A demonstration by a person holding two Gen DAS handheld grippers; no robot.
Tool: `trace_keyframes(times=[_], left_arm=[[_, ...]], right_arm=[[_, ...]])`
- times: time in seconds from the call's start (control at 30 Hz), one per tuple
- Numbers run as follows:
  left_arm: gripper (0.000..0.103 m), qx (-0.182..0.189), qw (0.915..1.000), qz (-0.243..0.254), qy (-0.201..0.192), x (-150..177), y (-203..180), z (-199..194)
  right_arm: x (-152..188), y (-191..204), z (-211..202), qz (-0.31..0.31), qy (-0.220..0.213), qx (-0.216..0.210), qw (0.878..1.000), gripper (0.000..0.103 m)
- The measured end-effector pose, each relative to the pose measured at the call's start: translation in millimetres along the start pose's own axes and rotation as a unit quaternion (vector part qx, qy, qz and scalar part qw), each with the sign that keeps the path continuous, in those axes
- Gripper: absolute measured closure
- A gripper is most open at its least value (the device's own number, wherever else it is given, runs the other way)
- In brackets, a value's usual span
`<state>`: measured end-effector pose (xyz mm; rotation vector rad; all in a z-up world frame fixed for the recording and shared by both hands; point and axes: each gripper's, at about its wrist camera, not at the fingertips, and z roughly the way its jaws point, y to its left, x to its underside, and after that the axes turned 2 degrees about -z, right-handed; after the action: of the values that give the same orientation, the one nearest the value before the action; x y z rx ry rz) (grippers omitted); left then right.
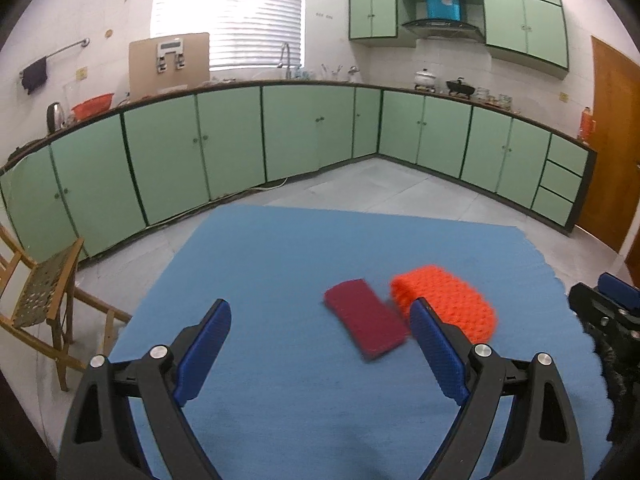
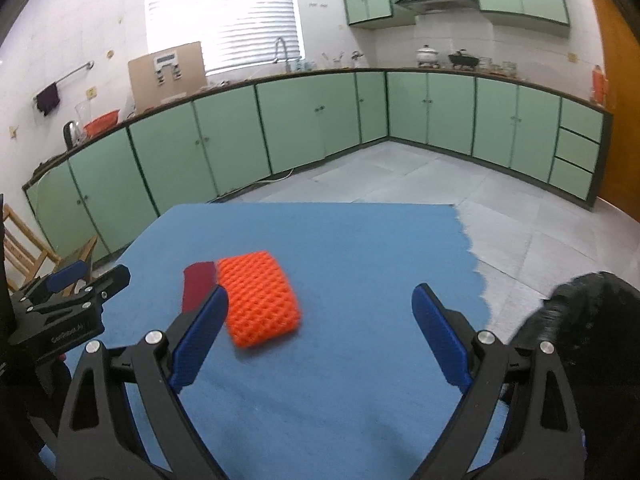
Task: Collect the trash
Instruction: 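Grasp the orange foam net sleeve with the right tool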
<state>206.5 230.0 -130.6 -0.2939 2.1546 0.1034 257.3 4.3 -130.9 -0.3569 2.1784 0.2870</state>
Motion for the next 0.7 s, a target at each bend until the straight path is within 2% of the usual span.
trace_keyframes(times=[0.23, 0.53, 0.6, 0.7], left_arm=[[0.014, -0.012, 0.9998, -0.008, 0.012, 4.3, 16.3, 14.8], [0.014, -0.017, 0.9993, -0.018, 0.026, 8.4, 26.8, 31.5], [0.014, -0.017, 0.9992, -0.022, 0.030, 10.4, 28.2, 34.3], [0.014, -0.017, 0.9989, -0.025, 0.036, 13.1, 28.4, 38.4]], right_arm=[[0.8, 24.8, 47.9, -0.012, 0.032, -0.009, 0.999, 0.013], [9.4, 33.1, 87.2, -0.024, 0.085, -0.020, 0.996, 0.013], [10.3, 35.6, 92.1, -0.029, 0.097, -0.032, 0.994, 0.025], [10.7, 39.5, 96.1, -0.036, 0.109, -0.047, 0.992, 0.037]])
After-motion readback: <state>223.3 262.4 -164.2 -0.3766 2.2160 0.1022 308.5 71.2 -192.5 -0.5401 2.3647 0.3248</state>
